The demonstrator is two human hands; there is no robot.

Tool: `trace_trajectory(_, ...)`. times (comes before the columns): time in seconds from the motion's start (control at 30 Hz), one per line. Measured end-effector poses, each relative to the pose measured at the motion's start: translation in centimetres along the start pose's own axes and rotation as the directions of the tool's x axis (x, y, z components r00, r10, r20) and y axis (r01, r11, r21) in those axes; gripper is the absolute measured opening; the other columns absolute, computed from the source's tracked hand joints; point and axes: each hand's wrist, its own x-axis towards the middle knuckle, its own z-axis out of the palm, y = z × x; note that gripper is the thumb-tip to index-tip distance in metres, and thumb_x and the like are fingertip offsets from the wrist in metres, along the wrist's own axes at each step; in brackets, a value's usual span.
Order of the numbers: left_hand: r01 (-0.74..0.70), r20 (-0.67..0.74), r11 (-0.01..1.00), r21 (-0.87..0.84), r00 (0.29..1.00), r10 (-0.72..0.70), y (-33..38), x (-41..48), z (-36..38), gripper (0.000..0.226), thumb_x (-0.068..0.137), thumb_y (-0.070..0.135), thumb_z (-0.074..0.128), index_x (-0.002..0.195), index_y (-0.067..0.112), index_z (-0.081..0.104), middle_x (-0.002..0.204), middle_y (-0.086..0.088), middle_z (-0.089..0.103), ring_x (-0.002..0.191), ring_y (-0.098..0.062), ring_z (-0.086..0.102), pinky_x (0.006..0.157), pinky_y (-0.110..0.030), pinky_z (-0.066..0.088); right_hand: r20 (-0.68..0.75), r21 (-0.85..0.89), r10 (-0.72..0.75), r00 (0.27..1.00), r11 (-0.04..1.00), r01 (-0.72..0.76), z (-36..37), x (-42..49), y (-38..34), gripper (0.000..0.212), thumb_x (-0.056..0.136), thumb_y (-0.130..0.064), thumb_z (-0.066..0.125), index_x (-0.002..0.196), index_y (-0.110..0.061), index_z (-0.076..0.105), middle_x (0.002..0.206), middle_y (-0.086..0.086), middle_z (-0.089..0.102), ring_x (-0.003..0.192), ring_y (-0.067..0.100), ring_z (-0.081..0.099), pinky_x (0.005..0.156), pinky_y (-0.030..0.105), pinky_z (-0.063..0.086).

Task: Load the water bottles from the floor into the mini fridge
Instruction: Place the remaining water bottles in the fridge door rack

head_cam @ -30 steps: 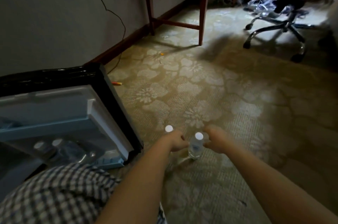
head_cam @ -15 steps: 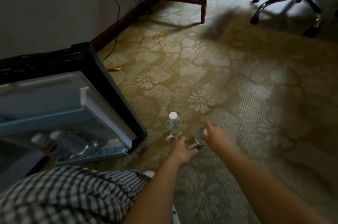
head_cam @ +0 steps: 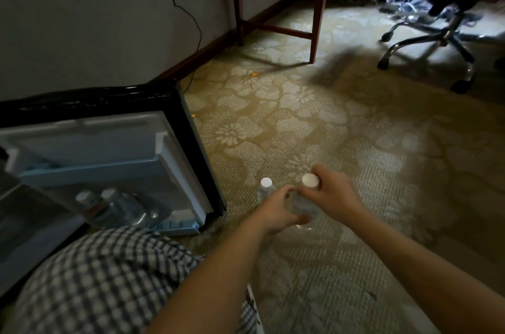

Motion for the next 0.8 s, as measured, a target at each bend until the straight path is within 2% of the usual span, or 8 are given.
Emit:
trace_trajectory(0.17, -0.134, -0.089, 0.989, 0.060, 0.986, 0.139, 2.0, -3.7, -6.3, 0.054, 0.079, 0.020, 0.073, 0.127, 0.017, 0.050, 0.123, -0.002, 0.055, 0.106, -0.014, 0.051, 0.088, -0.026, 0.042, -0.007, 0.034, -0.231, 0.973, 0.972, 0.231, -3.2, 0.7, -7.5, 0.025, 0.079, -0.037, 0.068, 0.079, -0.016, 0.054, 0.068, -0.002, 0.058, 0.065, 0.019, 0.057, 0.058, 0.037, 0.045)
trace_trajectory(0.33, -0.197, -0.170, 0.959, 0.202, 0.958, 0.233, 3.9, -8.1, -11.8, 0.045, 0.077, 0.025, 0.074, 0.119, 0.021, 0.056, 0.112, 0.005, 0.062, 0.101, -0.011, 0.059, 0.088, -0.027, 0.048, -0.031, -0.011, -0.404, 0.914, 0.915, 0.404, -4.7, 1.1, -14.7, 0.026, 0.081, -0.038, 0.067, 0.082, -0.015, 0.056, 0.070, -0.001, 0.059, 0.062, 0.014, 0.052, 0.051, 0.023, 0.033)
trace_trajectory(0.43, -0.178, -0.258, 0.947, 0.267, 0.934, 0.249, 3.5, -11.1, -15.4, 0.046, 0.074, 0.028, 0.077, 0.116, 0.023, 0.058, 0.107, 0.007, 0.066, 0.095, -0.006, 0.063, 0.083, -0.021, 0.051, -0.022, -0.012, -0.481, 0.876, 0.877, 0.481, -4.5, 1.3, -19.0, 0.027, 0.082, -0.036, 0.066, 0.080, -0.011, 0.056, 0.068, 0.001, 0.056, 0.061, 0.016, 0.049, 0.052, 0.025, 0.032)
trace_trajectory(0.5, -0.170, -0.305, 0.949, 0.266, 0.919, 0.250, 2.8, -12.9, -17.5, 0.044, 0.074, 0.026, 0.077, 0.113, 0.023, 0.058, 0.090, 0.018, 0.061, 0.074, 0.009, 0.059, 0.065, -0.004, 0.047, -0.014, -0.019, -0.519, 0.855, 0.855, 0.519, -3.9, 1.5, -21.8, 0.028, 0.081, -0.038, 0.066, 0.079, -0.013, 0.055, 0.067, -0.002, 0.054, 0.059, 0.013, 0.047, 0.052, 0.025, 0.032)
trace_trajectory(0.53, -0.152, -0.337, 0.948, 0.278, 0.909, 0.244, 2.5, -13.8, -18.4, 0.044, 0.074, 0.026, 0.077, 0.114, 0.023, 0.058, 0.085, 0.021, 0.056, 0.067, 0.010, 0.054, 0.057, -0.002, 0.044, -0.007, -0.030, -0.534, 0.846, 0.845, 0.533, -3.5, 1.6, -23.0, 0.027, 0.081, -0.040, 0.066, 0.079, -0.014, 0.055, 0.066, -0.004, 0.052, 0.058, 0.011, 0.046, 0.052, 0.025, 0.032)
trace_trajectory(0.6, -0.099, -0.395, 0.945, 0.313, 0.891, 0.224, 1.5, -15.3, -20.2, 0.050, 0.074, 0.032, 0.076, 0.120, 0.024, 0.057, 0.090, 0.016, 0.054, 0.073, 0.004, 0.052, 0.057, -0.007, 0.041, 0.014, -0.045, -0.564, 0.825, 0.824, 0.564, -2.6, 1.8, -25.4, 0.027, 0.083, -0.041, 0.064, 0.080, -0.016, 0.054, 0.066, -0.005, 0.050, 0.061, 0.013, 0.047, 0.053, 0.027, 0.034)
trace_trajectory(0.7, 0.013, -0.449, 0.932, 0.362, 0.878, 0.162, -0.7, -17.3, -22.5, 0.060, 0.072, 0.045, 0.075, 0.126, 0.032, 0.053, 0.099, 0.009, 0.053, 0.090, -0.010, 0.052, 0.072, -0.021, 0.039, 0.074, -0.067, -0.588, 0.806, 0.803, 0.592, -0.5, 1.9, -28.6, 0.026, 0.084, -0.044, 0.061, 0.084, -0.019, 0.054, 0.072, -0.003, 0.053, 0.071, 0.020, 0.053, 0.059, 0.033, 0.041)
trace_trajectory(0.8, 0.112, -0.500, 0.942, 0.317, 0.864, 0.065, -3.5, -18.8, -24.2, 0.062, 0.070, 0.049, 0.074, 0.125, 0.033, 0.054, 0.085, 0.010, 0.056, 0.082, -0.010, 0.055, 0.073, -0.028, 0.045, 0.136, -0.097, -0.581, 0.803, 0.799, 0.594, 2.2, 1.9, -31.4, 0.033, 0.083, -0.048, 0.061, 0.091, -0.016, 0.059, 0.082, 0.003, 0.062, 0.077, 0.023, 0.059, 0.065, 0.038, 0.048)
